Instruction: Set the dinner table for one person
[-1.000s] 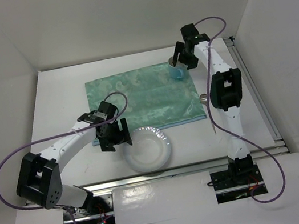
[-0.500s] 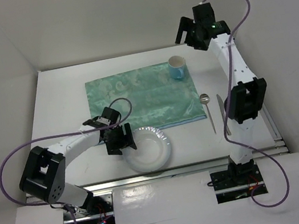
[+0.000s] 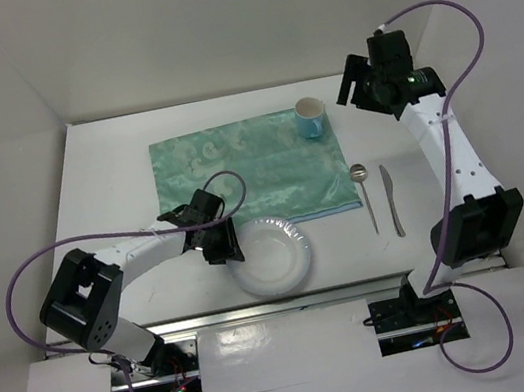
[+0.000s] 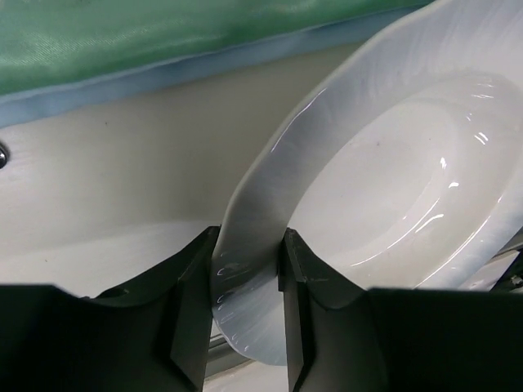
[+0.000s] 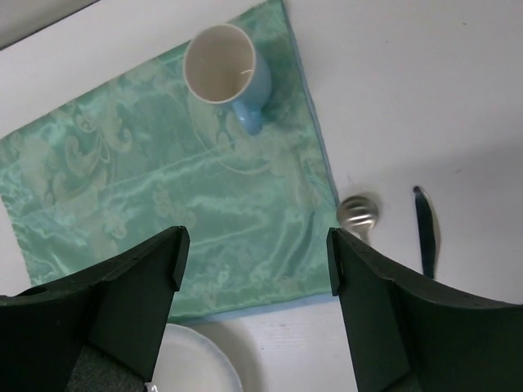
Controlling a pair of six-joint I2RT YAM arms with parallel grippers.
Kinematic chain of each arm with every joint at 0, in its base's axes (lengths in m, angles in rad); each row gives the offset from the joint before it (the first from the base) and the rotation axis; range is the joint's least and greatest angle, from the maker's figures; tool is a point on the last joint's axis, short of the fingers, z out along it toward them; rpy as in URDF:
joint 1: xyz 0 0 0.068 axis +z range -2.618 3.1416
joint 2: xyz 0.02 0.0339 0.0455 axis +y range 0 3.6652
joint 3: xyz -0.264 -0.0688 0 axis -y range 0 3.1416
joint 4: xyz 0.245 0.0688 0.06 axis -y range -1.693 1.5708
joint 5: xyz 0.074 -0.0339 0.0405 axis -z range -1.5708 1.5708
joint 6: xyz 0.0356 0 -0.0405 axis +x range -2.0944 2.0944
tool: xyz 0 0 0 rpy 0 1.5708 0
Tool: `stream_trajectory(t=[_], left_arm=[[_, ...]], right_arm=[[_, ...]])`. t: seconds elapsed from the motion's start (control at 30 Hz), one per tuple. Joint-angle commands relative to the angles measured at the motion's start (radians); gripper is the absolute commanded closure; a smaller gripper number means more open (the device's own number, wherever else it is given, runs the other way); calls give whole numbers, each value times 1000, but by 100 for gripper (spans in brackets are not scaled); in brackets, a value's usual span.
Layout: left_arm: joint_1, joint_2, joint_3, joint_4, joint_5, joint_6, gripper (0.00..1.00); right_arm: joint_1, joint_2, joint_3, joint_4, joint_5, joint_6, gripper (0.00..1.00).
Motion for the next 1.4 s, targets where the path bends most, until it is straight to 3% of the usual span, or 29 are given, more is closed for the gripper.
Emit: stream_trajectory(t=[0.0, 0.33, 0.47, 0.57, 0.83, 0.97, 1.13, 1.37], left_arm=[[0, 12, -7, -15, -4, 21, 100], [0, -68, 201, -154, 118, 107, 100], [0, -88, 234, -164, 127, 107, 100], [0, -119, 254, -154, 156, 107, 100], [0, -160, 326, -131, 216, 117, 100], [0, -160, 441, -164, 242, 107, 100], [76, -149, 554, -177, 265, 98, 100], [233, 30, 726, -96, 266, 8, 100]], right_arm=[[-31, -82, -53, 9, 27, -34, 21], [-40, -134, -102, -32, 83, -61, 37], [-49, -134, -120, -32, 73, -61, 37], [-49, -143, -120, -32, 73, -61, 44], [-49, -166, -120, -41, 93, -61, 45], [-49, -203, -142, -14, 104, -52, 47], [-59, -201, -130, -26, 104, -61, 47], [-59, -192, -229, -6, 20, -61, 47]])
